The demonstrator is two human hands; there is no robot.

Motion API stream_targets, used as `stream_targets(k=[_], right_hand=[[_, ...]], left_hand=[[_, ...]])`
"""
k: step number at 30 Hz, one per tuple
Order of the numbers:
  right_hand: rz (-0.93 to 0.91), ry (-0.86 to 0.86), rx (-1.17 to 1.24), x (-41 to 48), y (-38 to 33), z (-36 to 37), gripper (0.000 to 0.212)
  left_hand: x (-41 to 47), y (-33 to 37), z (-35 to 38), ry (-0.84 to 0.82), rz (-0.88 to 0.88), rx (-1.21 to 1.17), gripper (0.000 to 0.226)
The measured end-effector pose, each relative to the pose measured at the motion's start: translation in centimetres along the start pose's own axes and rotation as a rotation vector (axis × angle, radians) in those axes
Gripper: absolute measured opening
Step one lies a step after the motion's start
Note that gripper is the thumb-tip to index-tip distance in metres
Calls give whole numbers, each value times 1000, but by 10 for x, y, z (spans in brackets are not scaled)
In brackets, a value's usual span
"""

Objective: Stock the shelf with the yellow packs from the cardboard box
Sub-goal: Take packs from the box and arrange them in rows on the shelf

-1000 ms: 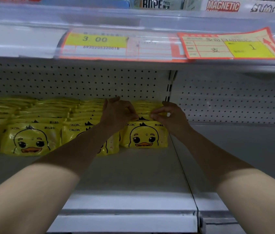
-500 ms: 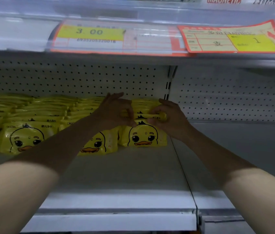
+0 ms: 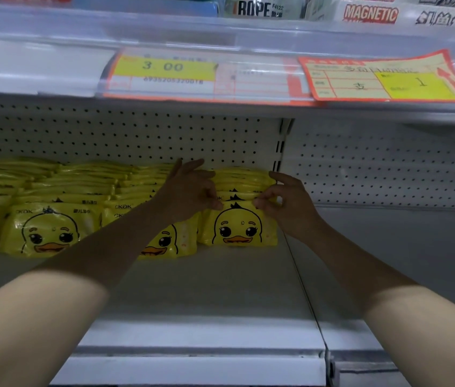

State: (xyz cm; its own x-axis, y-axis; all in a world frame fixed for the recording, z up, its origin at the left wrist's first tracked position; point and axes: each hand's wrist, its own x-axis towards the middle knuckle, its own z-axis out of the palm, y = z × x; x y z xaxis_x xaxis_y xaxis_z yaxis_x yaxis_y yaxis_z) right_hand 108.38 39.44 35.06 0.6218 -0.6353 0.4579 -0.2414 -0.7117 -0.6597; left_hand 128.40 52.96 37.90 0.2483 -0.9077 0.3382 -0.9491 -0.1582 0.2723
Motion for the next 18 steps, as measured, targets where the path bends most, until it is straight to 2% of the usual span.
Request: stream_targets(k=[3, 4, 6, 8, 9, 11, 14, 18], right_hand=[[9, 3, -12, -3, -2, -1, 9], [-2, 8, -28, -5, -2, -2, 16], [-20, -37, -80, -7, -5, -5, 54], [-27, -178, -210, -9, -10, -6, 98], [-42, -252, -307, -9, -10, -5, 115], [-79, -351, -482, -9, -11, -2, 135], [-72, -397, -595, -6, -6, 3, 144], [-117, -329, -685, -2, -5, 7, 143]], left_hand=[[0, 2, -2, -37, -2, 75, 24], [-2, 3, -4, -40, -8, 42, 28], [-4, 6, -9, -64, -7, -6, 52], [-4, 12, -10, -169, 12, 95, 97], [-3, 17, -9, -229, 26, 181, 117], [-3, 24, -3, -299, 55, 313, 139], [-2, 27, 8, -308, 73, 410, 149], [0, 26, 17, -229, 68, 498, 146]])
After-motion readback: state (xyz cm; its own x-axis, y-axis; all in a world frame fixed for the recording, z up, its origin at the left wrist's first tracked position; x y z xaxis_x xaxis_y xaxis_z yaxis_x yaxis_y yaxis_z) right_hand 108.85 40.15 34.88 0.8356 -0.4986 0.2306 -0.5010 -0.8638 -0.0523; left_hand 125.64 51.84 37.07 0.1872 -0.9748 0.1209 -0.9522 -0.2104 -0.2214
